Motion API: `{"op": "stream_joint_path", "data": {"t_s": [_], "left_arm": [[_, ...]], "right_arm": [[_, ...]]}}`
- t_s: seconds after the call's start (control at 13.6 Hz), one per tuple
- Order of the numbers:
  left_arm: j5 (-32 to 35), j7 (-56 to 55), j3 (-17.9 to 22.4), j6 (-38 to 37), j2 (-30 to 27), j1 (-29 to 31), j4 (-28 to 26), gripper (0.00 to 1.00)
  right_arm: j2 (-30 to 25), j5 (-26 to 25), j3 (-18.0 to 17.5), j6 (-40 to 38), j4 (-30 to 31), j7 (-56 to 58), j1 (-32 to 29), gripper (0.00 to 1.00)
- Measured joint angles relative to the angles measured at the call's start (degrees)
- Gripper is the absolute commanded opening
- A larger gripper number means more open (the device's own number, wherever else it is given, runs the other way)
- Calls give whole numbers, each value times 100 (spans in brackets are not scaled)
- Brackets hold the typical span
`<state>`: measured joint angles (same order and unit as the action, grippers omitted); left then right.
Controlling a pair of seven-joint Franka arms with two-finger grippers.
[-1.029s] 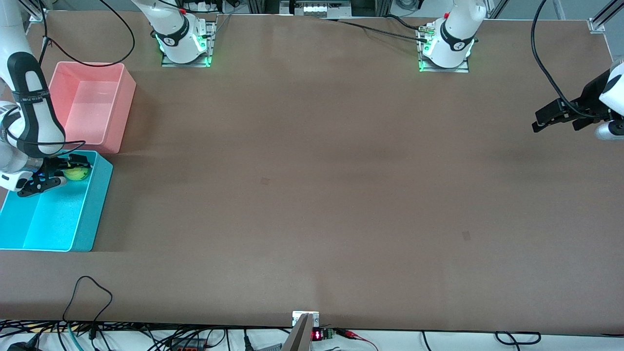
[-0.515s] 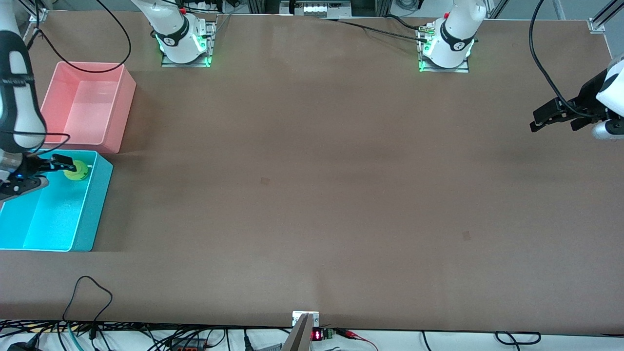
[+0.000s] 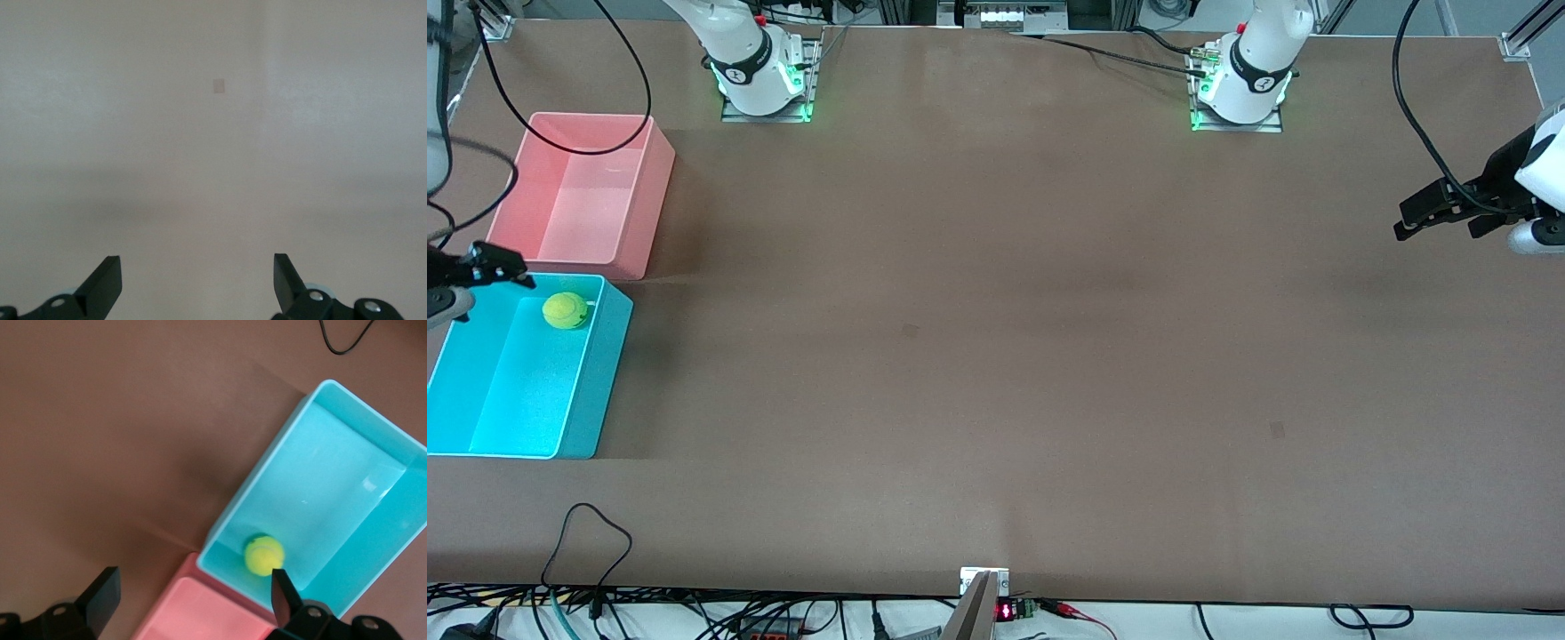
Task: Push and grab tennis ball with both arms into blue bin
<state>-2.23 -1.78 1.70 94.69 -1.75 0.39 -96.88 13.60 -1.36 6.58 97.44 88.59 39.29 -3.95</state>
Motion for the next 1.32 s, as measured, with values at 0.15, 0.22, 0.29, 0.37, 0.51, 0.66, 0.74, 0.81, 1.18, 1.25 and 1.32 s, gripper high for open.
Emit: {"op": "stream_joint_path", "data": {"t_s": [0.15, 0.22, 0.29, 0.37, 0.51, 0.66, 0.74, 0.81, 1.18, 1.25, 1.32], "left_arm": [[0, 0, -4, -5, 0, 0, 0, 100], [0, 0, -6, -8, 0, 0, 0, 100], [0, 0, -7, -8, 0, 0, 0, 100], [0, 0, -8, -9, 0, 0, 0, 100], [0, 0, -10, -16, 0, 0, 0, 100], [0, 0, -10, -17, 0, 0, 0, 100], [0, 0, -10, -17, 0, 0, 0, 100], [0, 0, -10, -17, 0, 0, 0, 100], [0, 0, -10, -17, 0, 0, 0, 100], [0, 0, -9, -17, 0, 0, 0, 100], [0, 0, -6, -17, 0, 0, 0, 100]], "right_arm": [[-274, -7, -90, -355, -54, -937, 231, 100], [-389, -7, -131, -498, -55, -1368, 329, 100], [-485, -6, -142, -651, -56, -1821, 418, 100], [-568, -6, -149, -803, -56, -2314, 485, 100], [-640, -6, -156, -908, -56, -2833, 547, 100], [-659, 13, -158, -911, -55, -3089, 566, 100], [-670, 41, -158, -911, -55, -3196, 568, 100], [-681, 53, -159, -909, -55, -3240, 569, 100], [-711, 56, -159, -907, -56, -3244, 570, 100], [-712, 56, -159, -907, -56, -3244, 570, 100], [-712, 56, -159, -907, -55, -3244, 570, 100]]}}
